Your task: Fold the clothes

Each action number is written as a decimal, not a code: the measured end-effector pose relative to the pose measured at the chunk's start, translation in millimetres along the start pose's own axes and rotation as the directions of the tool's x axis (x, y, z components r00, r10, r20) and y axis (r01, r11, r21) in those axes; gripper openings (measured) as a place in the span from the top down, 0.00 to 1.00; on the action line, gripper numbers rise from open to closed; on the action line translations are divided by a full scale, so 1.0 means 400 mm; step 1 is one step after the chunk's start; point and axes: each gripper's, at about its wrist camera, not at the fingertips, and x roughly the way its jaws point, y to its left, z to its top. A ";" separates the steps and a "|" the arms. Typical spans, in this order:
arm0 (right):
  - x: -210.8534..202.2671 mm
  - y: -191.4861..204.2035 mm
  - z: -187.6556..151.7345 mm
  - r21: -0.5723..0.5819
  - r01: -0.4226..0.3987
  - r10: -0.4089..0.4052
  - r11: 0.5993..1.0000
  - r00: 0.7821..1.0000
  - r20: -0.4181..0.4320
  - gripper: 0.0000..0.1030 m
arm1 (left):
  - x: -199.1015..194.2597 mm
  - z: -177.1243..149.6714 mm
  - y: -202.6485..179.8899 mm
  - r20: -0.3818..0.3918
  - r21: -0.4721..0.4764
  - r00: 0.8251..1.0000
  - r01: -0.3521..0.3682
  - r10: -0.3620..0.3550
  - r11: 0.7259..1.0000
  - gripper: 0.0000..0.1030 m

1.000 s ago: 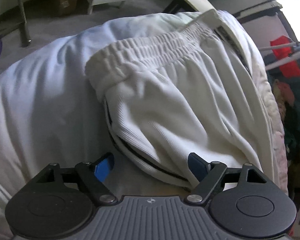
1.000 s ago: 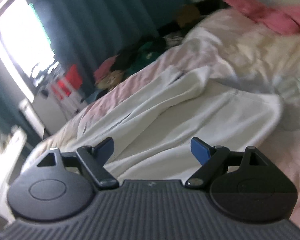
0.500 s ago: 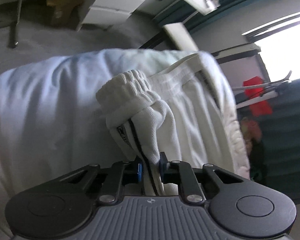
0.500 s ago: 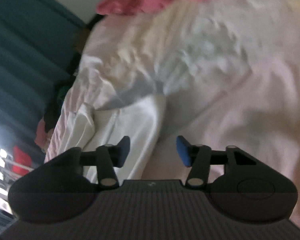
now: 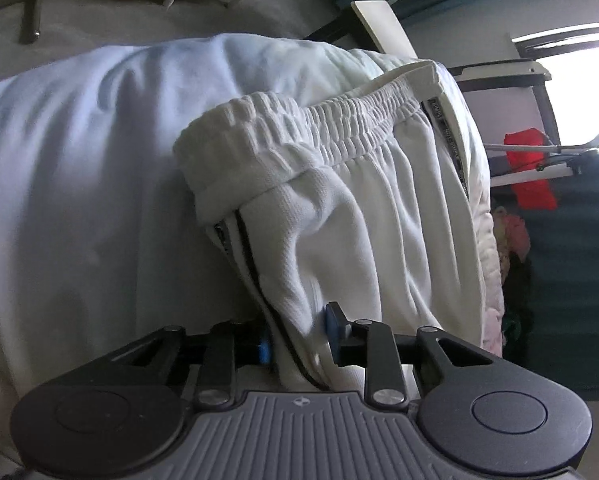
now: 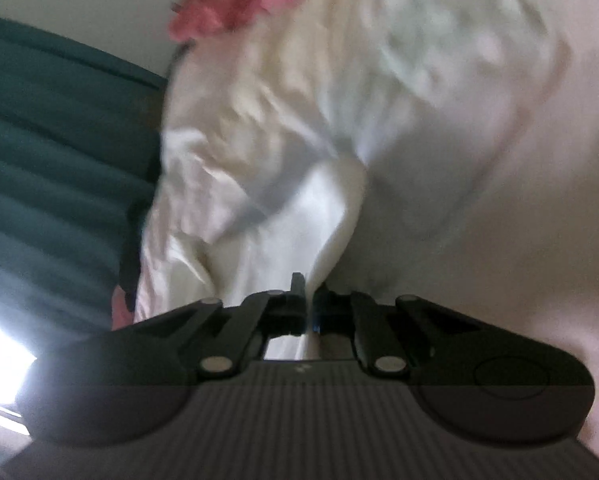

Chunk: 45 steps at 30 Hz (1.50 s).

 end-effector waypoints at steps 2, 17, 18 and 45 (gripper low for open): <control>-0.025 0.010 0.007 -0.017 -0.023 0.023 1.000 0.999 0.024 0.95 | -0.007 -0.001 -0.002 0.004 0.013 1.000 0.008 -0.008 1.000 0.86; -0.077 0.302 0.069 -0.219 -0.072 0.101 0.973 0.987 0.122 0.95 | -0.078 0.124 -0.201 0.076 0.070 0.956 0.280 -0.285 0.958 0.90; -0.048 0.347 0.062 -0.250 -0.071 0.103 0.966 0.988 0.118 0.95 | -0.064 0.135 -0.231 0.093 0.072 0.954 0.280 -0.285 0.957 0.90; 0.593 0.681 -0.173 -0.577 -0.032 0.027 0.816 0.999 -0.018 0.50 | 0.493 0.357 -0.637 0.203 0.276 0.978 -0.003 -0.055 0.961 0.54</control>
